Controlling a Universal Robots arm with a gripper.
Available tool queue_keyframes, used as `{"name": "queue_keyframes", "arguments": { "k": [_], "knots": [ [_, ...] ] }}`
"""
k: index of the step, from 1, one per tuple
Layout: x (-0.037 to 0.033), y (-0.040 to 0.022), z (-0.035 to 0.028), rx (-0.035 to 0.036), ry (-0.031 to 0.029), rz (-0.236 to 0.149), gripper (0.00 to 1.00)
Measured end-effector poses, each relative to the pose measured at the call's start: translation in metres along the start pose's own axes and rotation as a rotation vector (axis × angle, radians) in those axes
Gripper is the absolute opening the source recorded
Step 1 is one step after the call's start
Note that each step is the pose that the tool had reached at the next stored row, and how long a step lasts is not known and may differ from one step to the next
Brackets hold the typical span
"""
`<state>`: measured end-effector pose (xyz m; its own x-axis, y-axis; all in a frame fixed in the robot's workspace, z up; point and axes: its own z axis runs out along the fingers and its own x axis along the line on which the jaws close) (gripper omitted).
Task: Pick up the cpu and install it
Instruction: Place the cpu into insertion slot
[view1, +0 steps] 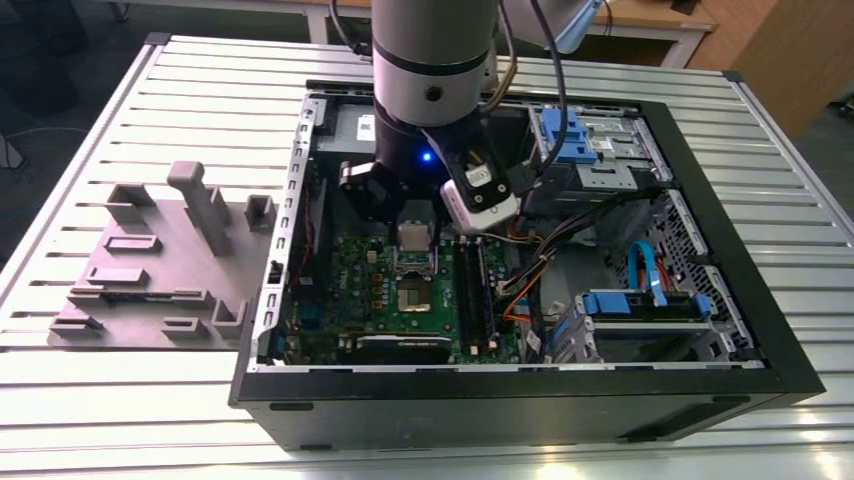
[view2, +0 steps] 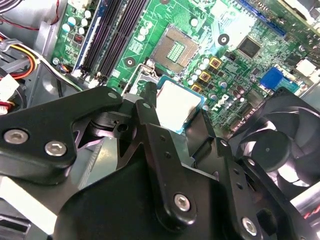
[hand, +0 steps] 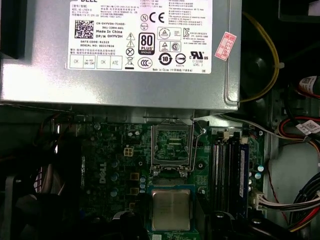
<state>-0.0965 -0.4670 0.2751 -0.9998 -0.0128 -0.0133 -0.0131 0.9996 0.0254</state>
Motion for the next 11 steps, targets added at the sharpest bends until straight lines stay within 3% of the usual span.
{"name": "queue_keyframes", "arguments": {
  "k": [11],
  "knots": [
    [-0.001, -0.0014, 0.0072, 0.0013, -0.0001, 0.0, 0.47]
  ]
}}
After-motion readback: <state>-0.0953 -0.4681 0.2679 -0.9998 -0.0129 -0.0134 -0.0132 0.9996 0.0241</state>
